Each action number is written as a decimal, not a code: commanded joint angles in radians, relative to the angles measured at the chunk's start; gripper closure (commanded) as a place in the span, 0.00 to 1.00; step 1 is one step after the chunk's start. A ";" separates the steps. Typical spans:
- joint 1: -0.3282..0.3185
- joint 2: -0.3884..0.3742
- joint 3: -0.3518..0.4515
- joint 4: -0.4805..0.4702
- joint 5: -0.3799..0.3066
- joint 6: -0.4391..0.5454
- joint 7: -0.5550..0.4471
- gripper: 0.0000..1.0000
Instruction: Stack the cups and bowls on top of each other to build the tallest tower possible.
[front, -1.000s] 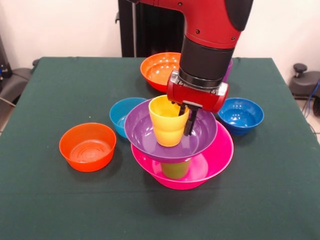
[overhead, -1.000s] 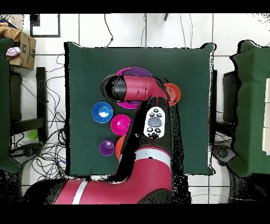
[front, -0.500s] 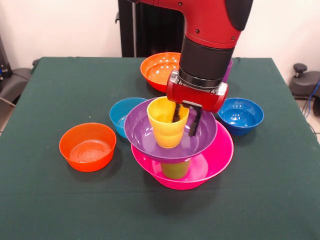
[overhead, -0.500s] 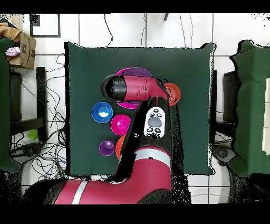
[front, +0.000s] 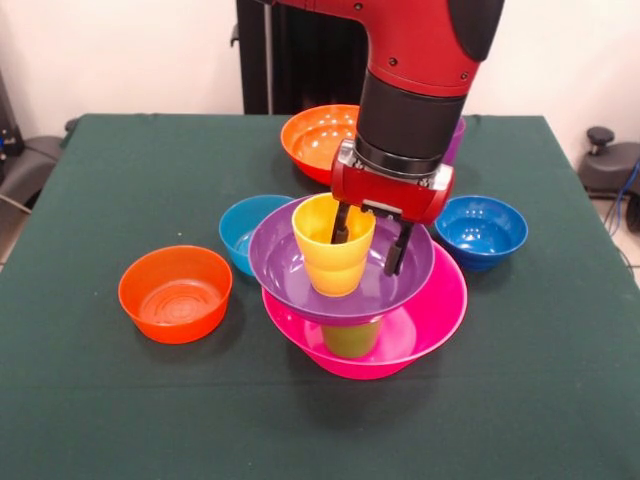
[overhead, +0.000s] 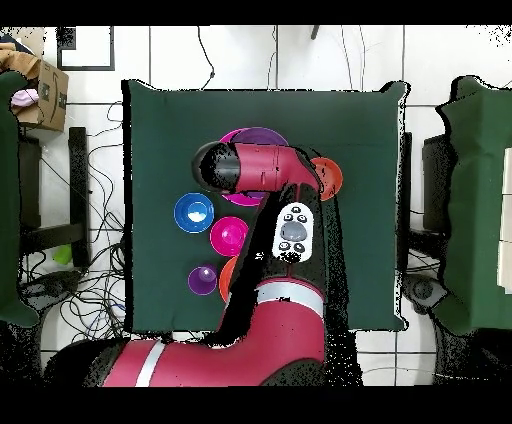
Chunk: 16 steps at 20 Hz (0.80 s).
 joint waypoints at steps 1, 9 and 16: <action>0.007 0.016 0.052 0.040 -0.078 -0.027 0.002 0.00; 0.009 -0.057 0.052 0.097 -0.040 0.020 0.030 0.00; 0.012 -0.085 0.051 0.083 -0.031 0.092 0.018 0.00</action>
